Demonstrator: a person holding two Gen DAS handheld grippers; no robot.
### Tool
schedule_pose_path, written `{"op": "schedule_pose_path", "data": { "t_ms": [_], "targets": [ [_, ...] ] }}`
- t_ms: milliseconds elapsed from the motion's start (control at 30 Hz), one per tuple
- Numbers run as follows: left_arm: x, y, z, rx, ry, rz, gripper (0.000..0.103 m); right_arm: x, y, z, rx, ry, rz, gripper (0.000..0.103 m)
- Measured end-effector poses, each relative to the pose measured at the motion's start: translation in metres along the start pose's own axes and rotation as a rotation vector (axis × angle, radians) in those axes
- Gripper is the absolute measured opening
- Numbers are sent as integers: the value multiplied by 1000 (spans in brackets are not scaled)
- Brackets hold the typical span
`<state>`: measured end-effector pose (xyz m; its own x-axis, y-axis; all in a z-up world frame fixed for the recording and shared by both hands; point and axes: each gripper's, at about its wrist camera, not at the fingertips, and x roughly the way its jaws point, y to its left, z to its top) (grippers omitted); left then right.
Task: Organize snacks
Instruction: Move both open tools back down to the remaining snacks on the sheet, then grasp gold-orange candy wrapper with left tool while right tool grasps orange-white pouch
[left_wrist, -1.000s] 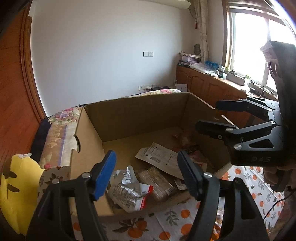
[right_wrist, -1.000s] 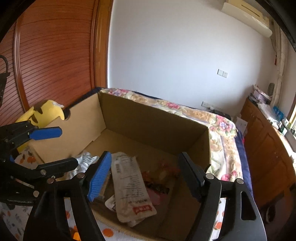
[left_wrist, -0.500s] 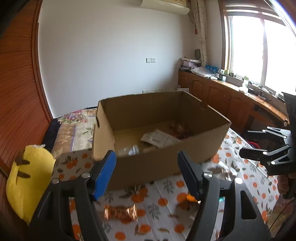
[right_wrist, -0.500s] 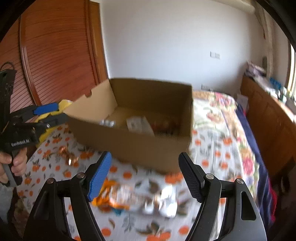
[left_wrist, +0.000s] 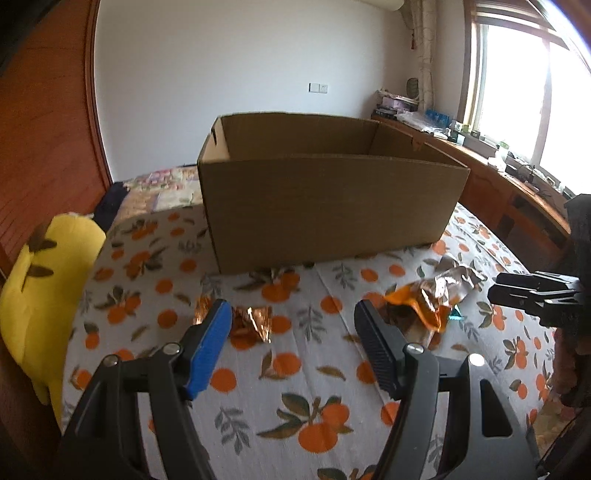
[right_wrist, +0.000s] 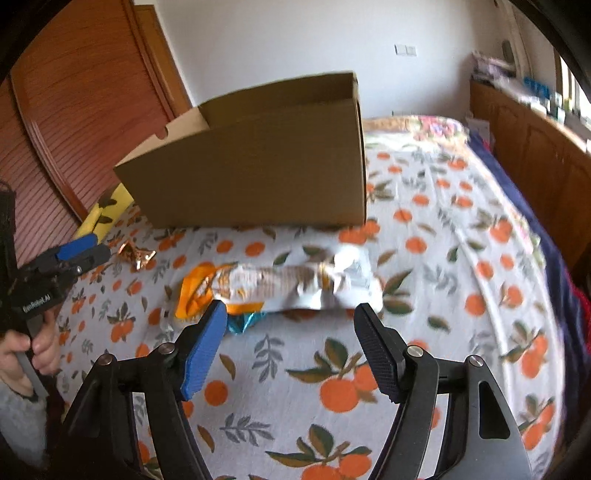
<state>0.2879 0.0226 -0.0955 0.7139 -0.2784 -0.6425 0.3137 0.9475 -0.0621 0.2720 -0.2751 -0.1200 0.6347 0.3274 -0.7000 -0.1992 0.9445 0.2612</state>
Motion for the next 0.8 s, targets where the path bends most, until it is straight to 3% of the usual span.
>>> {"op": "schedule_pose_path", "data": {
  "t_ms": [300, 667, 800],
  "targets": [
    [7, 3, -9, -10, 21, -5, 70, 18, -13, -2, 117, 23, 77, 72],
    [11, -1, -9, -21, 25, -25, 70, 34, -26, 10, 197, 16, 107, 71],
    [13, -2, -10, -21, 30, -26, 70, 35, -32, 12, 222, -4, 114, 66]
  ]
}}
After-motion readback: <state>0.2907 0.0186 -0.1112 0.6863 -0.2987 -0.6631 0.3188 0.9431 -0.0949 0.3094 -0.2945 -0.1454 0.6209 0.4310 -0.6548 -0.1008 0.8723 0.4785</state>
